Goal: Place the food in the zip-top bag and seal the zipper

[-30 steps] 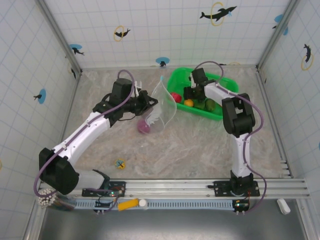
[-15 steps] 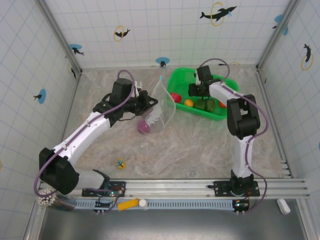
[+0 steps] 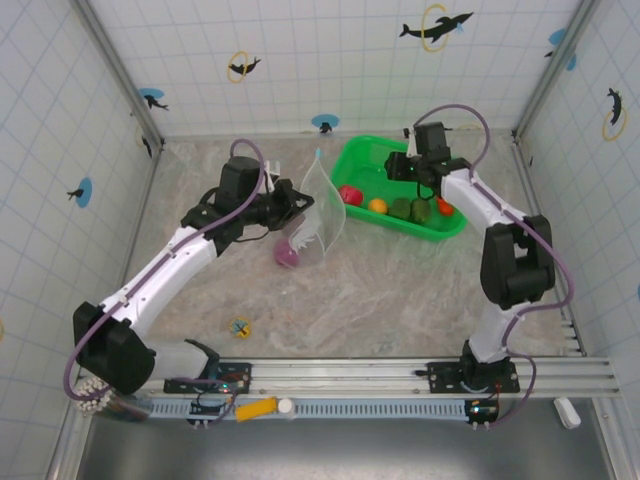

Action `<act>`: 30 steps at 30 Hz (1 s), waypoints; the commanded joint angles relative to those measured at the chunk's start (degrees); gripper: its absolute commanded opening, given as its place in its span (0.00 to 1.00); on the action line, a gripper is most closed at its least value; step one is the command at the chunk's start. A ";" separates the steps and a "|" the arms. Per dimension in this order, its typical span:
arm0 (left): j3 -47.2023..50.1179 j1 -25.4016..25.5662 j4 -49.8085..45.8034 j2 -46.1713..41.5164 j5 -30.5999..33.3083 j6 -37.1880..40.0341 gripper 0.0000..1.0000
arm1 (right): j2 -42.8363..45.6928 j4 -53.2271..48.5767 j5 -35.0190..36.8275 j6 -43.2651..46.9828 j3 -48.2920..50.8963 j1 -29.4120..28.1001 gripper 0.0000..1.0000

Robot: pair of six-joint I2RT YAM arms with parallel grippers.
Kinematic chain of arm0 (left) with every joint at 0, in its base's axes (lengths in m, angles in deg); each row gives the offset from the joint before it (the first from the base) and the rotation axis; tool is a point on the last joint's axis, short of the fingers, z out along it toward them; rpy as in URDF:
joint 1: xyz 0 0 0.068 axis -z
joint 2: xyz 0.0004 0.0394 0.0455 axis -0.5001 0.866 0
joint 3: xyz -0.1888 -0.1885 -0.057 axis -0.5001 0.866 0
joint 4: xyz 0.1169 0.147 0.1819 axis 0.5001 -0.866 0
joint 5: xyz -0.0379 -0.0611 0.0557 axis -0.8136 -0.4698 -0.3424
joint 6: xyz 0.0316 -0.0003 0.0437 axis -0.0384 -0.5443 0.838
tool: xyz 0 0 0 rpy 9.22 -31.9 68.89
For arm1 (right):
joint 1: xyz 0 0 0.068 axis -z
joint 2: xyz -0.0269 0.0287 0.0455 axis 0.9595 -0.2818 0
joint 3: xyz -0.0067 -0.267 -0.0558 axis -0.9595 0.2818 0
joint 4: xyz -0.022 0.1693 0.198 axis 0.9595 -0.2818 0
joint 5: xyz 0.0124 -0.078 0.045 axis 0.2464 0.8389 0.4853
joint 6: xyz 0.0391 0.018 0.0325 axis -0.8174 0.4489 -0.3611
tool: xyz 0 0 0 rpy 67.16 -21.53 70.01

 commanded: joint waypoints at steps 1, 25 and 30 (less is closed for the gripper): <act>-1.31 -0.40 0.67 -1.24 0.62 -0.68 0.00 | 10.17 6.29 -4.83 -3.54 4.51 -0.74 0.63; -6.79 -0.38 -4.27 -1.63 2.40 -0.93 0.00 | 26.50 14.77 -20.33 -14.01 9.85 -27.30 0.65; -7.03 -0.42 -4.60 -2.37 2.00 -0.69 0.00 | 24.67 11.05 -13.26 -12.15 10.47 -28.01 0.64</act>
